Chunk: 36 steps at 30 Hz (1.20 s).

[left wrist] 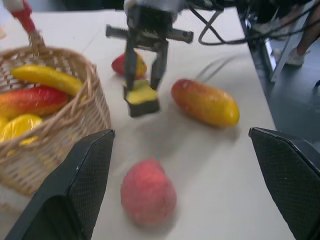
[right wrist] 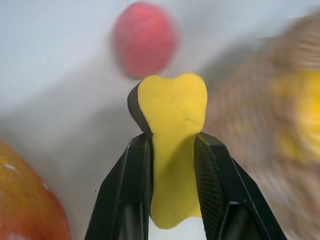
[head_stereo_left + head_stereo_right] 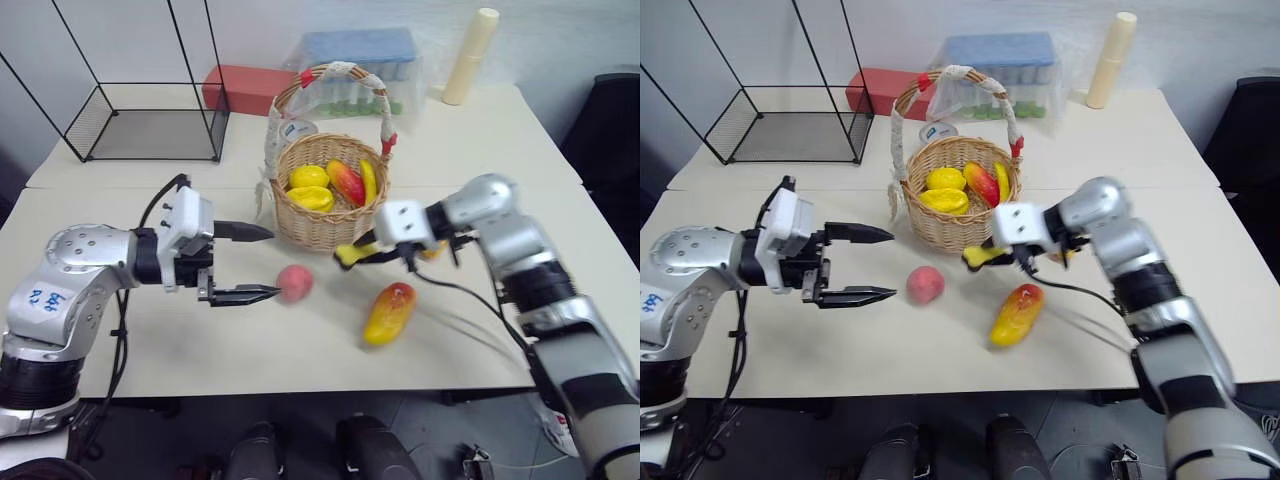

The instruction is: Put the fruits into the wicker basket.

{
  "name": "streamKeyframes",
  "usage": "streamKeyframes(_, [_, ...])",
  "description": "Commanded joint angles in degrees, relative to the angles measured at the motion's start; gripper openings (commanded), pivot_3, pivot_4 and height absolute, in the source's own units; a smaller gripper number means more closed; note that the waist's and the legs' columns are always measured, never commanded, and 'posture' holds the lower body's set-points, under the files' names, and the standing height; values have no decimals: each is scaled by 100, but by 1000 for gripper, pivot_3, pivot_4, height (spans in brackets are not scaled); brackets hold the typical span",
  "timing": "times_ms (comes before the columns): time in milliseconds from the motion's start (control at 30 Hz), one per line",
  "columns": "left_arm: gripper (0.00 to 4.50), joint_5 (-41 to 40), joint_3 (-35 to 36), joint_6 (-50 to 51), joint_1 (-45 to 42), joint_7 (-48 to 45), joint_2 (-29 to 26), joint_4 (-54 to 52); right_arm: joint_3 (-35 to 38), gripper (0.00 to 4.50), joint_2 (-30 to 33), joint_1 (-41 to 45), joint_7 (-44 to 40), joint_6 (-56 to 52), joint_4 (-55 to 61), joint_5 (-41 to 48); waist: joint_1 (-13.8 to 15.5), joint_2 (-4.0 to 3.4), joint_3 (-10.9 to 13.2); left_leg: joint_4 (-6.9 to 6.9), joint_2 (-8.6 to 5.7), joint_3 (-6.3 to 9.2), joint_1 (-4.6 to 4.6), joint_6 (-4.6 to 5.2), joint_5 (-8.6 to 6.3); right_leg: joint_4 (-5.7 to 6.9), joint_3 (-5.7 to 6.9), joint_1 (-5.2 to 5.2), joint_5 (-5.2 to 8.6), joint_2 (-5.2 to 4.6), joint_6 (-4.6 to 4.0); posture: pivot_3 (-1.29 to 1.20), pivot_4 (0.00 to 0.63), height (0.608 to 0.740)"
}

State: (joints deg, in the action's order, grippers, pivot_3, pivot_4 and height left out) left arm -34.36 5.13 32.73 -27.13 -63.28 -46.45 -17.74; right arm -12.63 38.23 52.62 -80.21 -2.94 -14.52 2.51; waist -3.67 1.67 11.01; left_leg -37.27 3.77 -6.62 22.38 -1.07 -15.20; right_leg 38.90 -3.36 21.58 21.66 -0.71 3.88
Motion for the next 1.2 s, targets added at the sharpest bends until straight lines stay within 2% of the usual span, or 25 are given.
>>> streamKeyframes(33, [4500, -291, -44, 141, -266, 119, 195, -238, 1143, 855, 830, -544, 325, -1326, 1299, 592, 45, 0, 0, 5, 0, 0, 1, 0, 0, -3, 0, 1, 0, 1, 0, 0, 150, 740])
streamKeyframes(100, [4500, -342, -89, 184, -339, 142, 275, -254, 1527, 855, 1196, -901, 504, -1788, 1723, 728, 67, 0, 0, 9, 1, 3, 0, -2, 0, -12, 1, -2, 0, 4, 0, 0, 150, 740])
streamKeyframes(167, [4500, -381, -261, 155, -538, 94, 465, -223, 2648, 855, 1878, -2256, 620, -2030, 2041, 500, 94, 0, 0, 9, 1, 2, 0, -2, -1, -19, -1, -6, 0, 5, 0, 0, 150, 740])
streamKeyframes(233, [4500, -379, -377, 56, -699, -3, 625, -144, 3543, 855, 2149, -3510, 862, -2112, 2215, 260, 204, 3, -2, 12, -1, 12, 1, -1, -3, -42, 1, -18, 0, 12, 1, 0, 150, 740])
streamKeyframes(333, [4500, -256, -507, -102, -870, -108, 767, 121, 3988, 855, 1791, -4674, 1533, -2330, 2483, 185, 171, 2, -3, 17, -4, -4, 4, 5, -5, -69, -12, -24, 0, 12, 7, 0, 150, 740])
streamKeyframes(433, [4500, -142, -649, -252, -1019, -281, 856, 375, 3887, 855, 1332, -5177, 2216, -2460, 2629, 93, 29, 2, -3, 13, 4, -23, -9, 1, 3, -60, -26, -25, -5, 23, 18, 0, 150, 740])
streamKeyframes(600, [4500, 23, -777, -421, -1202, -424, 917, 682, 3725, 2441, 1163, -5304, 2764, -2545, 2657, 67, -59, -7, -2, 18, 1, -27, -24, -13, 18, -24, -36, -18, -5, 28, 18, 0, 150, 740])
streamKeyframes(767, [4500, 85, -658, -410, -1123, -481, 785, 858, 4008, 4050, 1264, -5370, 2765, -2718, 2742, 441, -39, -6, -2, 21, 1, -20, -17, -12, 17, -35, -32, -18, -3, 27, 21, 0, 150, 740])
streamKeyframes(800, [4500, 84, -574, -350, -994, -467, 684, 872, 4187, 4393, 1311, -5341, 2659, -2814, 2825, 653, -34, -6, -2, 21, 1, -20, -17, -11, 16, -35, -32, -18, -3, 27, 22, 0, 150, 740])
streamKeyframes(900, [4500, 214, -420, -271, -486, -347, 335, 805, 4727, 4454, 1395, -5217, 2140, -3440, 3389, 1763, -60, -10, 0, 26, 1, -22, -16, -11, 16, -36, -35, -15, -2, 26, 22, 0, 150, 740])
streamKeyframes(967, [4500, 426, -440, -212, -200, -12, 243, 702, 5155, 4454, 1393, -5110, 1847, -4262, 4006, 3040, -75, -10, 0, 30, 5, -21, -19, -13, 15, -35, -33, -16, -2, 28, 22, 0, 150, 740])
streamKeyframes(1067, [4500, 981, -599, -164, 129, 895, 435, 557, 5623, 4454, 1444, -5012, 1833, -5213, 4745, 4767, -29, -6, 1, 28, 6, -2, -16, -9, 13, -37, -23, -25, -2, 27, 21, 0, 150, 740])
streamKeyframes(1200, [4500, 1140, -636, -78, 514, 1508, 837, 314, 5700, 4454, 1510, -5099, 2074, -5502, 5150, 5697, 72, -4, 0, 24, 2, 4, -11, 12, -2, -68, -18, -40, -5, 19, 26, 0, 150, 740])
